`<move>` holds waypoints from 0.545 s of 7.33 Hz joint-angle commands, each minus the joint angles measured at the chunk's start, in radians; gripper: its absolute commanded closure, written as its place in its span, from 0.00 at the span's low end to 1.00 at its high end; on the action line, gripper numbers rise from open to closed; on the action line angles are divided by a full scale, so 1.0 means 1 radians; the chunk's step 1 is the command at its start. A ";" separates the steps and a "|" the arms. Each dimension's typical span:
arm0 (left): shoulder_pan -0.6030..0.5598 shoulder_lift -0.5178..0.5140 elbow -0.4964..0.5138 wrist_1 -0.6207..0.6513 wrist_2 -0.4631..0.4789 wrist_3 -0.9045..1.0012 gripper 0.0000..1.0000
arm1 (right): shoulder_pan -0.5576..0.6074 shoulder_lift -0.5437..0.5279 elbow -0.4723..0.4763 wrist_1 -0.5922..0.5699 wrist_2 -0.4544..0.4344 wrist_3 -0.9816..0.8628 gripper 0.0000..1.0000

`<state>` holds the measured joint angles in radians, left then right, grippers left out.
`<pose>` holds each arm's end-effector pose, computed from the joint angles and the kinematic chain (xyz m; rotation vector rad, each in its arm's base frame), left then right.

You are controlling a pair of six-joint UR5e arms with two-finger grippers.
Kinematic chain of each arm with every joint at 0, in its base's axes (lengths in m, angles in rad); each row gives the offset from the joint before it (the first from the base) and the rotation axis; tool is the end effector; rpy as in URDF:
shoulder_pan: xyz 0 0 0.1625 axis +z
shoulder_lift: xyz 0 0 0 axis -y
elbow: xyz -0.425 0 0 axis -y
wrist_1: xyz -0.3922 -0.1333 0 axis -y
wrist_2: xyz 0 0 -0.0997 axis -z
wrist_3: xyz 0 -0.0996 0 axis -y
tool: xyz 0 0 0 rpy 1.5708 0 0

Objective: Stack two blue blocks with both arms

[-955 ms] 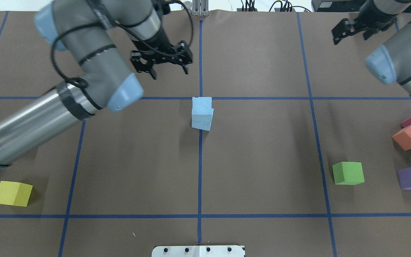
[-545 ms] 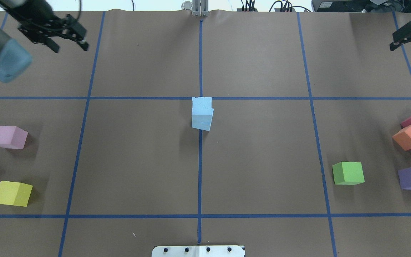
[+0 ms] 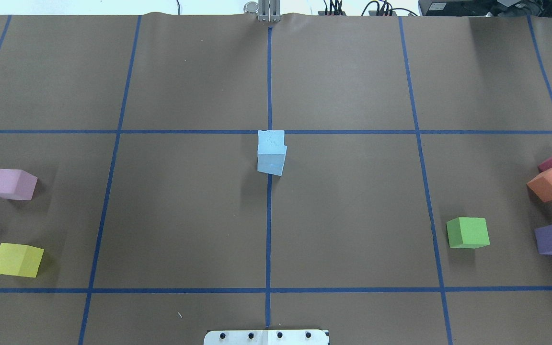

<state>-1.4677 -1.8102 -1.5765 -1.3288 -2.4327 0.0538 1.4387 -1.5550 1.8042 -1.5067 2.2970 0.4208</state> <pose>0.0024 -0.5840 0.5447 -0.0183 0.8626 0.1484 0.0001 -0.5090 0.5308 0.0915 -0.7749 0.1602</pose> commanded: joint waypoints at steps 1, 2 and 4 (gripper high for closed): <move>-0.016 0.134 -0.003 -0.027 0.004 0.102 0.01 | 0.009 -0.042 0.024 -0.001 0.001 0.000 0.00; -0.016 0.162 -0.003 -0.074 0.004 0.104 0.01 | 0.009 -0.046 0.026 -0.001 0.001 0.000 0.00; -0.016 0.184 -0.003 -0.092 0.004 0.106 0.01 | 0.009 -0.048 0.029 -0.001 0.001 0.000 0.00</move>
<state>-1.4828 -1.6432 -1.5795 -1.4034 -2.4283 0.1560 1.4479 -1.6009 1.8304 -1.5079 2.2979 0.4203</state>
